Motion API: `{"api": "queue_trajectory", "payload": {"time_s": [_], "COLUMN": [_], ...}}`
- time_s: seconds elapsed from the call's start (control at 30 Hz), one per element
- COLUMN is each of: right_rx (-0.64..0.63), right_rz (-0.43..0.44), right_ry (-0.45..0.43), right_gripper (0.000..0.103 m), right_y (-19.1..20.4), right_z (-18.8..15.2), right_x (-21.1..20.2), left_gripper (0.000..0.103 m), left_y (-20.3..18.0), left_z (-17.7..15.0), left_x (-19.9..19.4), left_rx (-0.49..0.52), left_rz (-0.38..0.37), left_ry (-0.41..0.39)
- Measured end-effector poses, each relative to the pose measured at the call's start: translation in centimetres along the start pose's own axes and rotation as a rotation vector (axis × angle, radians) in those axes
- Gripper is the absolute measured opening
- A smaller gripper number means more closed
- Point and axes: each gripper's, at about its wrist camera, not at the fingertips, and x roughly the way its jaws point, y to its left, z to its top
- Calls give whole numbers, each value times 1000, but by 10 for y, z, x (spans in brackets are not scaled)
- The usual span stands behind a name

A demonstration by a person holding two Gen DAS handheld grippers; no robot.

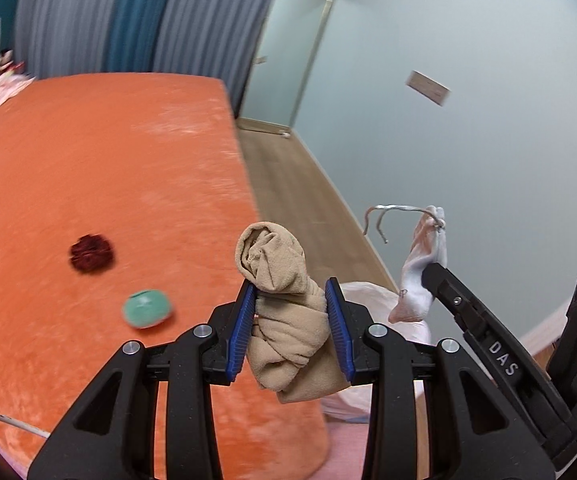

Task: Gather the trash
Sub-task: 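Carry sock and pouch over the wastebasket and open both tools to drop them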

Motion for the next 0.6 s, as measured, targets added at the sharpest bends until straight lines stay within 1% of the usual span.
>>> {"api": "queue_trajectory", "payload": {"time_s": [0.27, 0.43, 0.6], "right_rx": [72, 107, 131], "right_rz": [-83, -120, -145], "right_ry": [-25, -23, -18], "right_gripper": [4, 4, 4], "right_y": [-52, -73, -86], "right_z": [-1, -10, -15], "right_x": [-23, -27, -28], "left_gripper": [35, 35, 35], "left_y": [-57, -82, -97], "left_z": [-7, -13, -18], "left_x": [21, 35, 45], "left_rx": [105, 149, 172], "left_rz": [-91, -131, -159], "left_ry": [28, 47, 58]}}
